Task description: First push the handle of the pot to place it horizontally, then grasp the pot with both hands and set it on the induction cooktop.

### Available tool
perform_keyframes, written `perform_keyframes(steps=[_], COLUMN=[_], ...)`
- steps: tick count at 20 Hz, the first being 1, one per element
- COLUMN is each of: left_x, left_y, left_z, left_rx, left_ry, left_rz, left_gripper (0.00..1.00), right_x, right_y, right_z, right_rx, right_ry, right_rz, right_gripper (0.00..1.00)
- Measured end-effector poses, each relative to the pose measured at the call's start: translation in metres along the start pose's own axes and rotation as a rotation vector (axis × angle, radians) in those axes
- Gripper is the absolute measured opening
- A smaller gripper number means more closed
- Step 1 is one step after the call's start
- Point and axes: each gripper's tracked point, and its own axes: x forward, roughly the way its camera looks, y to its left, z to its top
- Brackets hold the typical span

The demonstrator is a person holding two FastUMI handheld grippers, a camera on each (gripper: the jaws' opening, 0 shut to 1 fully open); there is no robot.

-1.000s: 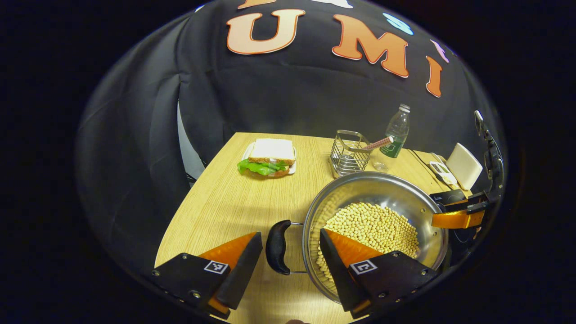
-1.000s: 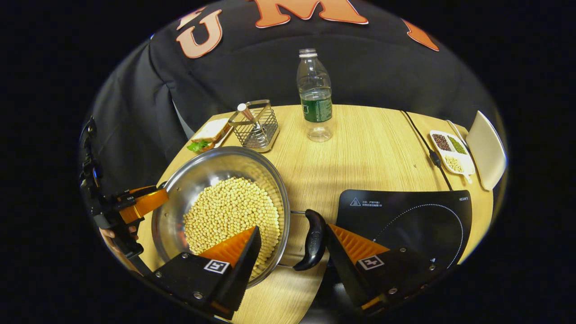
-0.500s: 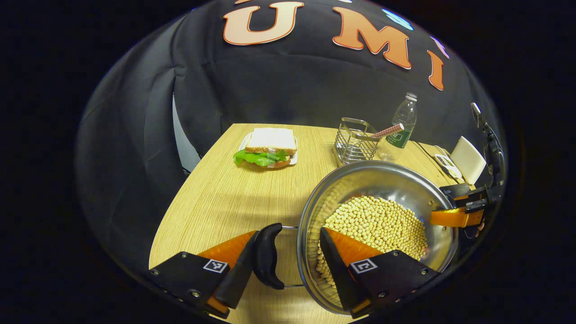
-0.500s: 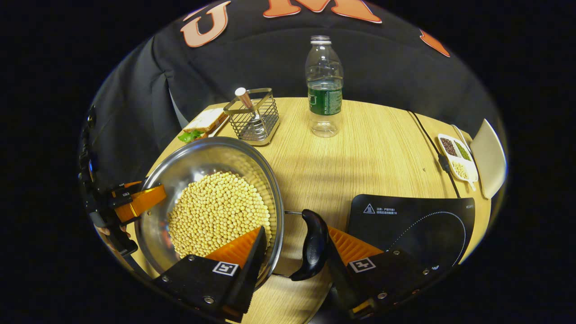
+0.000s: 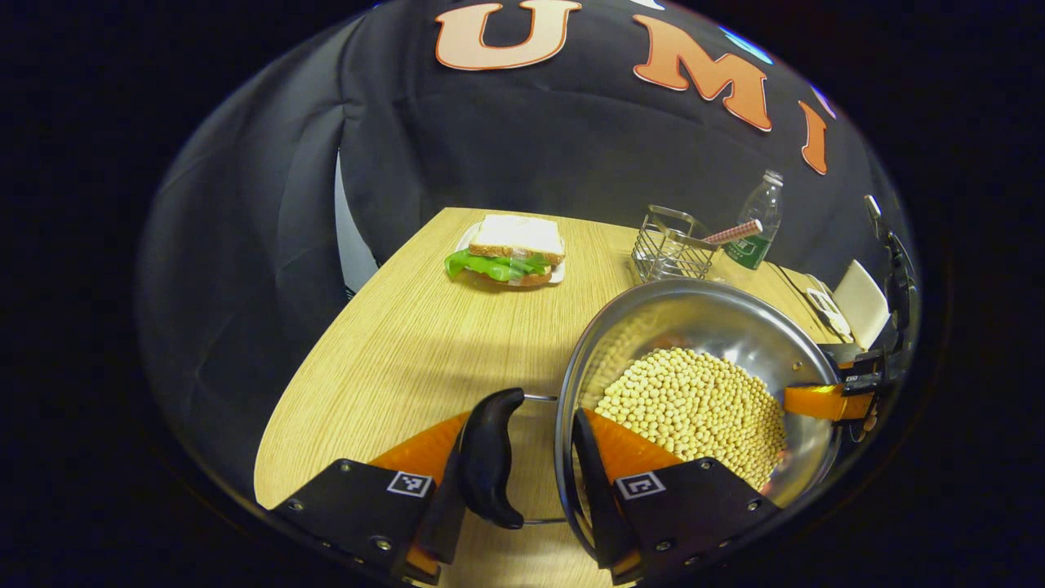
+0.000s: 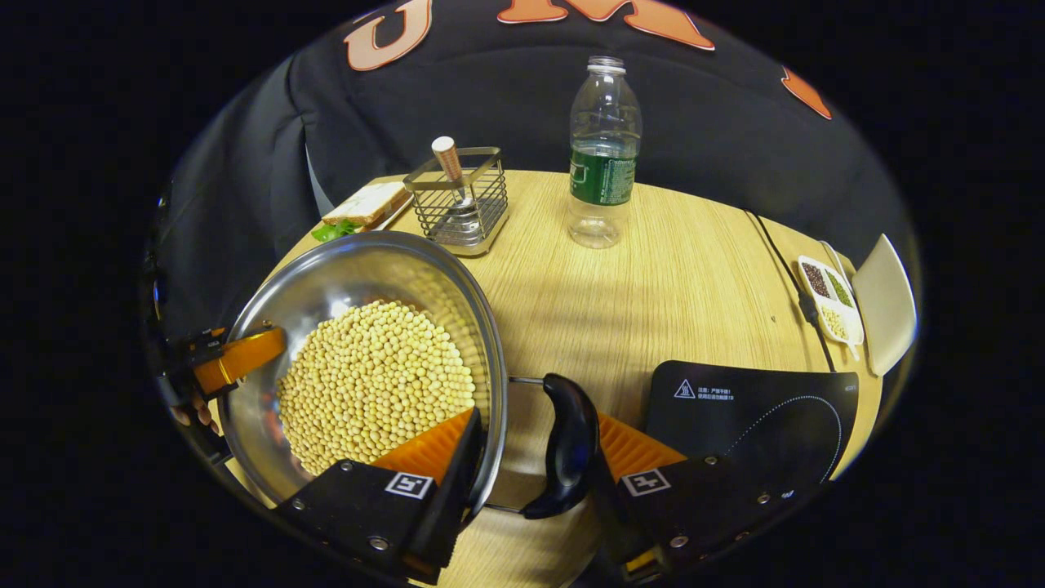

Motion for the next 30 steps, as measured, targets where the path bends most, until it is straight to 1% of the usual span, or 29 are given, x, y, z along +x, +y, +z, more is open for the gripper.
perform_keyframes(steps=[1, 2, 3, 4, 5, 9, 10, 11, 13, 16, 20, 24, 27, 28, 29, 30], left_x=[-0.001, -0.002, -0.002, -0.003, -0.005, -0.022, -0.032, -0.043, -0.064, -0.086, -0.105, -0.124, -0.133, -0.134, -0.134, -0.135], left_y=[0.001, 0.001, 0.001, 0.000, -0.001, -0.006, -0.007, -0.008, -0.017, -0.036, -0.059, -0.075, -0.104, -0.114, -0.122, -0.131], left_z=[0.001, 0.004, 0.006, 0.003, 0.003, 0.006, 0.010, 0.016, 0.027, 0.042, 0.052, 0.063, 0.074, 0.078, 0.080, 0.083], left_rx=[0.001, -0.001, -0.005, -0.009, 0.000, -0.006, -0.008, -0.006, 0.011, 0.027, 0.028, 0.055, 0.079, 0.084, 0.090, 0.097], left_ry=[-0.006, -0.017, -0.027, -0.021, -0.027, -0.042, -0.053, -0.066, -0.087, -0.129, -0.152, -0.185, -0.210, -0.214, -0.219, -0.223], left_rz=[0.003, 0.009, 0.018, 0.028, 0.035, 0.056, 0.063, 0.066, 0.067, 0.069, 0.061, 0.053, 0.039, 0.033, 0.024, 0.016], left_gripper=[0.67, 0.66, 0.65, 0.60, 0.59, 0.60, 0.60, 0.60, 0.60, 0.60, 0.60, 0.60, 0.60, 0.62, 0.60, 0.60], right_x=[0.001, 0.000, 0.000, -0.001, 0.001, -0.001, -0.002, -0.005, -0.011, -0.007, -0.006, -0.006, -0.007, -0.009, -0.009, -0.011], right_y=[0.000, 0.000, -0.001, -0.001, -0.001, -0.001, -0.003, -0.008, -0.012, -0.009, -0.008, -0.009, -0.009, -0.008, -0.008, -0.007], right_z=[0.001, 0.002, 0.002, 0.003, 0.003, 0.007, 0.008, 0.008, 0.012, 0.009, 0.006, 0.003, 0.000, 0.000, -0.001, -0.002], right_rx=[-0.003, -0.005, -0.004, 0.001, 0.005, 0.041, 0.037, 0.034, 0.041, 0.046, 0.050, 0.070, 0.092, 0.102, 0.110, 0.113], right_ry=[-0.004, -0.008, -0.008, -0.008, -0.012, -0.036, -0.051, -0.064, -0.089, -0.119, -0.149, -0.178, -0.201, -0.208, -0.212, -0.215], right_rz=[0.003, 0.004, 0.001, -0.004, -0.007, 0.005, 0.007, 0.008, 0.010, 0.009, 0.002, -0.003, -0.014, -0.018, -0.023, -0.029], right_gripper=[0.68, 0.67, 0.61, 0.63, 0.61, 0.57, 0.52, 0.56, 0.56, 0.56, 0.56, 0.56, 0.56, 0.56, 0.56, 0.55])
